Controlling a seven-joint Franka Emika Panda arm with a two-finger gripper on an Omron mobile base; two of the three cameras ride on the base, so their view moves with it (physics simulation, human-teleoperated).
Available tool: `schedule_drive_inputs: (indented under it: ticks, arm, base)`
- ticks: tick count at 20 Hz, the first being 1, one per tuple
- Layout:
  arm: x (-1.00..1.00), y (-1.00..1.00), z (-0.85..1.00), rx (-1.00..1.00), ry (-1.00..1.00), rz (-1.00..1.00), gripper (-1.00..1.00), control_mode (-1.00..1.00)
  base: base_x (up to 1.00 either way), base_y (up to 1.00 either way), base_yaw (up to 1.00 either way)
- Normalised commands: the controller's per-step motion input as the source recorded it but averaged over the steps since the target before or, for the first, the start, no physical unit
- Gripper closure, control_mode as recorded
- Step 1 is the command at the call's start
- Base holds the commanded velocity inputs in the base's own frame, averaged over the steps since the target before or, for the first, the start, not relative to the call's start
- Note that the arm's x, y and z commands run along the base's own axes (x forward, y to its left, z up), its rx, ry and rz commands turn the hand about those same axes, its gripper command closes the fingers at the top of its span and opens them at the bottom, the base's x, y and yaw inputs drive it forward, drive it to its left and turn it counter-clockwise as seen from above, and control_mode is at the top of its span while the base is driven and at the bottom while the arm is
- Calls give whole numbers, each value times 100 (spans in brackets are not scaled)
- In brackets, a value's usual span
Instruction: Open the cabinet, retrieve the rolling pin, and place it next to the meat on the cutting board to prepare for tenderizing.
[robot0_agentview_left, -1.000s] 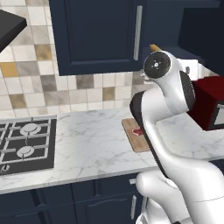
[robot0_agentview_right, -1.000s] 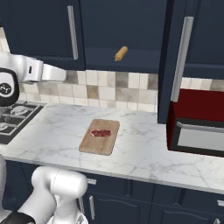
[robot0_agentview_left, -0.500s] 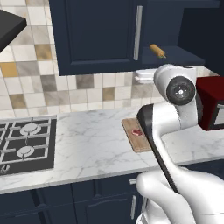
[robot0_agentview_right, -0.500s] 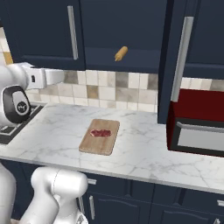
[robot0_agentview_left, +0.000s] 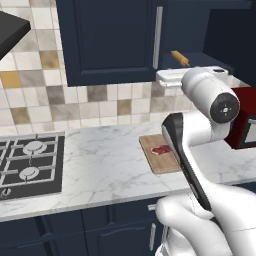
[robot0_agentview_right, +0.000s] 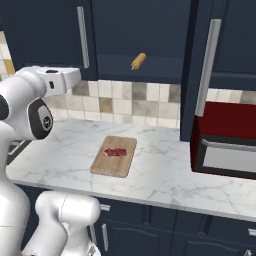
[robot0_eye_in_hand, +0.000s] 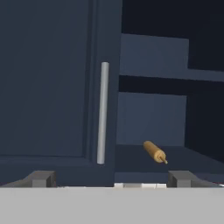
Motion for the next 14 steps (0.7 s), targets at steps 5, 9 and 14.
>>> schedule_drive_inputs:
  ticks: [5, 9, 14]
  arm:
    - [10, 5, 3, 0, 0, 0, -100, -100]
    - [4, 0, 0, 0, 0, 0, -100, -100]
    - [12, 0, 0, 0, 0, 0, -100, -100]
  base:
    - [0, 0, 0]
    - [0, 0, 0]
    - [0, 0, 0]
